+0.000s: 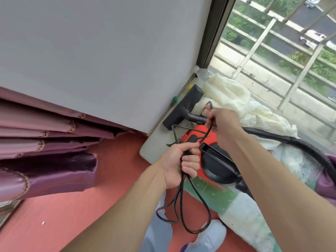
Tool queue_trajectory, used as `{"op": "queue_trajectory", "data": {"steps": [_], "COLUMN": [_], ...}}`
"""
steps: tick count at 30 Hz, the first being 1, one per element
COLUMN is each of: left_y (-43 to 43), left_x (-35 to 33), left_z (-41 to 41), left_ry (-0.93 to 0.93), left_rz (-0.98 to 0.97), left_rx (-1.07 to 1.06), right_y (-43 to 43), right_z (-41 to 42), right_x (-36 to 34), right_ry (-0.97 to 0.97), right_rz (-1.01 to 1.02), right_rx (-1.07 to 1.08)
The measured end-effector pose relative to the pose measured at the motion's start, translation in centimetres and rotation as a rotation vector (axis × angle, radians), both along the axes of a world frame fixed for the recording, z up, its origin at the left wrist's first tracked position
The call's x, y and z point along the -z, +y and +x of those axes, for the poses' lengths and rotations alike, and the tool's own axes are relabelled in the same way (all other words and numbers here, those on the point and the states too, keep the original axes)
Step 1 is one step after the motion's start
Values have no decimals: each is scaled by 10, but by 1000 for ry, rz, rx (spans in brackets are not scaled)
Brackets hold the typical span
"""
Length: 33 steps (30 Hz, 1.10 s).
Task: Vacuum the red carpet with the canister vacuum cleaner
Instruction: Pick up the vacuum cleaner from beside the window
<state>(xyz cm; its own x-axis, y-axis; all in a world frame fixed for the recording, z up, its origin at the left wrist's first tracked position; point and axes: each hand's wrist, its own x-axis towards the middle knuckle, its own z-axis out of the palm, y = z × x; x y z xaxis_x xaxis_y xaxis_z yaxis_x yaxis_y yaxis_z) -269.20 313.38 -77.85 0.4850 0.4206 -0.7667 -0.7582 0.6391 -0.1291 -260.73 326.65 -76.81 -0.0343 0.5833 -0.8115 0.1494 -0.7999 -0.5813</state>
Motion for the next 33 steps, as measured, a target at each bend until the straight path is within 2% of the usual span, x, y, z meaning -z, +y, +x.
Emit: {"op": "queue_trajectory", "data": {"steps": [3, 5, 8, 10, 13, 15, 17, 20, 22, 25, 26, 27, 30, 33], "left_y": [1, 7, 22, 30, 33, 30, 29, 32, 39, 48, 50, 50, 40, 25], "left_x": [5, 8, 1, -5, -7, -7, -10, -13, -17, -30, -34, -36, -31, -16], "left_z": [-3, 0, 8, 12, 11, 10, 12, 16, 21, 35, 41, 45, 58, 64], "left_ry": [-21, 48, 146, 211, 278, 314, 336, 336, 327, 338, 351, 374, 450, 578], "left_rz": [-179, -296, -367, -388, -463, -497, -460, -298, -196, -60, -25, -2, 1, -116], "left_rx": [-192, -335, -517, -548, -607, -649, -676, -739, -678, -475, -399, -320, -138, -60], "right_y": [-17, -34, -49, -44, -18, -3, 1, -21, -44, -79, -90, -99, -113, -120], "right_z": [22, 35, 45, 54, 76, 89, 97, 99, 98, 91, 86, 83, 81, 83], "right_x": [-30, -50, -74, -86, -96, -95, -87, -76, -72, -66, -65, -63, -55, -44], "right_ry": [-11, -23, 64, 187, 419, 361, 114, -227, -361, -570, -620, -657, -761, -664], "right_rz": [133, 177, 205, 238, 240, 271, 333, 439, 516, 563, 552, 535, 504, 530], "right_rx": [-76, -162, -129, 73, 519, 598, 357, -265, -552, -969, -1049, -1041, -901, -956]}}
